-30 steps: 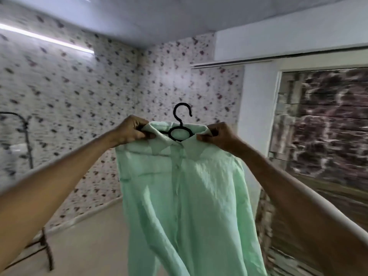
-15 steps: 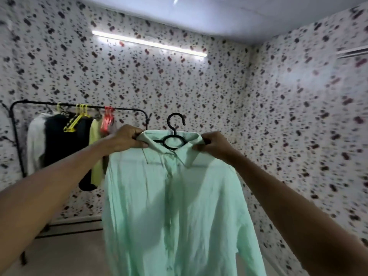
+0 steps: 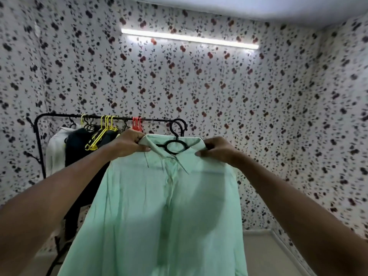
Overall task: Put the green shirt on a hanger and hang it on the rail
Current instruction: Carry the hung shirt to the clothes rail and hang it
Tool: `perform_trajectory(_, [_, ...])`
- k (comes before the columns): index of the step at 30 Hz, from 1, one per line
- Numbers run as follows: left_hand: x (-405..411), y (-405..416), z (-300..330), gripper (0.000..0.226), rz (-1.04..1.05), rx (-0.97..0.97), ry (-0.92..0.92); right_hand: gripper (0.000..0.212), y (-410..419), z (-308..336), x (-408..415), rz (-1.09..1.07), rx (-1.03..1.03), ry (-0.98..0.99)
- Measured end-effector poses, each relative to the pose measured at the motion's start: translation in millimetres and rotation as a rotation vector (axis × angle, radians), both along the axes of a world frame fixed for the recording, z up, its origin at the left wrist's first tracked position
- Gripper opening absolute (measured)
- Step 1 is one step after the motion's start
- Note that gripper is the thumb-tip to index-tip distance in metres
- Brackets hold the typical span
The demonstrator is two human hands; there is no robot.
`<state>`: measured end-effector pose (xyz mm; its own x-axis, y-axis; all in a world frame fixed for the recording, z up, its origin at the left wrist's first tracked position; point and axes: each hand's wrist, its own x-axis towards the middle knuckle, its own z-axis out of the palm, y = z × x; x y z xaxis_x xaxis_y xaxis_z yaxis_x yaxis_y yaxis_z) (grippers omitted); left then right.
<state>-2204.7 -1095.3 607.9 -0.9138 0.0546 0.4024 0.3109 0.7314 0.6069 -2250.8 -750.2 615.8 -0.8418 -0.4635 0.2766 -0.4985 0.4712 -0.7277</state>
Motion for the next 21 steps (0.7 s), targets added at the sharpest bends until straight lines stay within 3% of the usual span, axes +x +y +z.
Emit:
perform_trajectory(6, [-116.5,-45.2,-13.2,0.012,0.085,-0.09,-0.007,0.027,-58.9,-13.2,-136.1,0.083,-0.002,0.02])
perform_trajectory(13, [-271.2,-97.7,-9.3,0.015,0.209,-0.047,0.018,0.016,-125.8,-11.4,-319.5,0.09,-0.034,0.058])
perform_trajectory(21, [-414.9,-136.1,-27.2,0.02,0.326,-0.216,0.029,0.02,-191.5,-35.1,-452.4,-0.04,-0.072,0.101])
